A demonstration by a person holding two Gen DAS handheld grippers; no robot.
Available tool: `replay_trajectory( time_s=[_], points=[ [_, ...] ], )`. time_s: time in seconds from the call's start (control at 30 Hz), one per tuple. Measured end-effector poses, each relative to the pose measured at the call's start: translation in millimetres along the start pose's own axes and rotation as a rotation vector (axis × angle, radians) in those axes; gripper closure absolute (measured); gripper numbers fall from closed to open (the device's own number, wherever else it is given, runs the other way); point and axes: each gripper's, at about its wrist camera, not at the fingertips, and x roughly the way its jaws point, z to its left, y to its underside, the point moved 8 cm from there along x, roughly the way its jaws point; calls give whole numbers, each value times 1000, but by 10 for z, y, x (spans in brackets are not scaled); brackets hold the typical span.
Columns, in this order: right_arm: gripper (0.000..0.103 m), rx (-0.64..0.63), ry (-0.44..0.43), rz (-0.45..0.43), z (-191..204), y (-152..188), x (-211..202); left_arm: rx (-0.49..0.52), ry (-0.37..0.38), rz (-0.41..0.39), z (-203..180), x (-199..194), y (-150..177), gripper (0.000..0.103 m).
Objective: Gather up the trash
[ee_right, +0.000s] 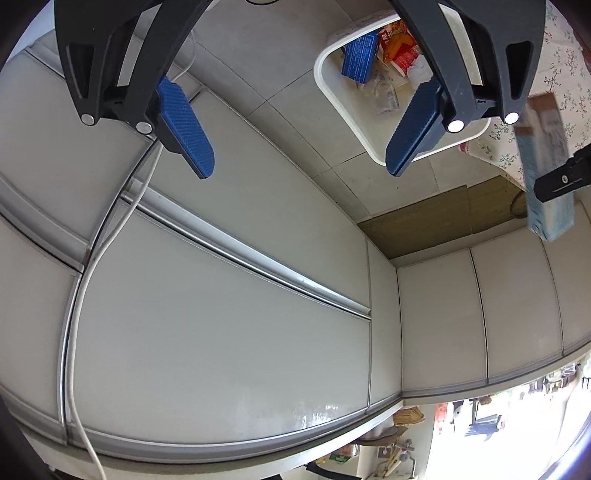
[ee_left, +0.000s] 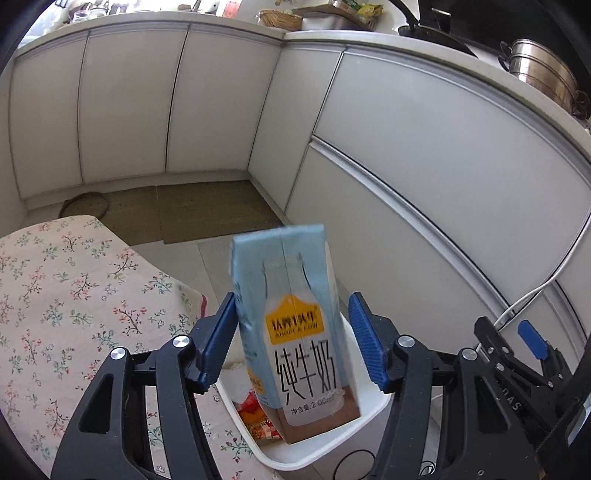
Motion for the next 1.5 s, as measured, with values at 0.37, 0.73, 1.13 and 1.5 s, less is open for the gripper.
replay_trajectory(
  time_s=[0.37, 0.73, 1.13, 1.5],
  points=[
    [7, -8, -18, -21, 91, -12, -88, 58, -123, -20, 64, -96, 33, 13],
    [7, -5, -127, -55, 490, -52, -427, 90, -276, -93, 300, -688, -30, 7],
    [7, 59, -319, -62, 906, 64, -997, -2, -448, -213, 782, -1578, 201, 7],
    [7, -39, -387, -76, 1321, 340, -1402, -53, -513, -146, 1041, -1921, 519, 7]
  ],
)
